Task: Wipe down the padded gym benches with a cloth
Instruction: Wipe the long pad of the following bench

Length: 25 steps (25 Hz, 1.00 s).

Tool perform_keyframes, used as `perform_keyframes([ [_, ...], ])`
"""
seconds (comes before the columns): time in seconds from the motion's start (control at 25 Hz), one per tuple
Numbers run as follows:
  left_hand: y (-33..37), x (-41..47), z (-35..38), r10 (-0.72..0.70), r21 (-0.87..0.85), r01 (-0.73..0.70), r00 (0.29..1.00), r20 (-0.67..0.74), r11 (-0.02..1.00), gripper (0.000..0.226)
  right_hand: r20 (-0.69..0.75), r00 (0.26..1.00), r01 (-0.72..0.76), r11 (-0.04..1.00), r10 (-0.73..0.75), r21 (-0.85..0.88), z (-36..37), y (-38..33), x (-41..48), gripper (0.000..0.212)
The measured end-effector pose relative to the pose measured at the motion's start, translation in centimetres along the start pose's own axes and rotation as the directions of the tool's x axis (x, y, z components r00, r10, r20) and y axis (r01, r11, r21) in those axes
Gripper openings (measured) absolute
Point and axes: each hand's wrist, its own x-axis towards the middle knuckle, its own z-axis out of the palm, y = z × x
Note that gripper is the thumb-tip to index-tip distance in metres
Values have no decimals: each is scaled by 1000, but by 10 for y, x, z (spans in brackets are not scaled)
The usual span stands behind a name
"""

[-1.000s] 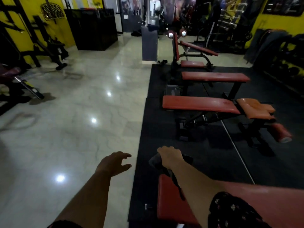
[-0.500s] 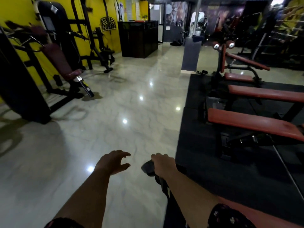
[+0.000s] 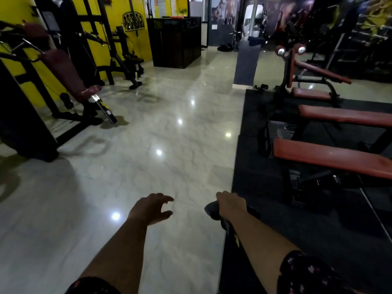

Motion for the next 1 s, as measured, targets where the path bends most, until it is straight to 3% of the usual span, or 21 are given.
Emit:
perform_keyframes([
  [0.36,-9,197,-42,52,2,-52,999,-1,999,52,-54,999,-2,999,4,43,-54,46,169,39],
  [0.64,-8,323,-42,154,-4,-154,985,81,988,51,-30,992,-118,990,121,72,-73,85,260,37],
  [0.88,-2,479,-59,366,44,-374,922,128,926,54,-40,950,-303,944,311,134,-98,124,337,36],
  [1.0,31,553,-67,497,49,-507,857,135,860,56,-45,899,-416,882,435,223,-115,153,352,31],
])
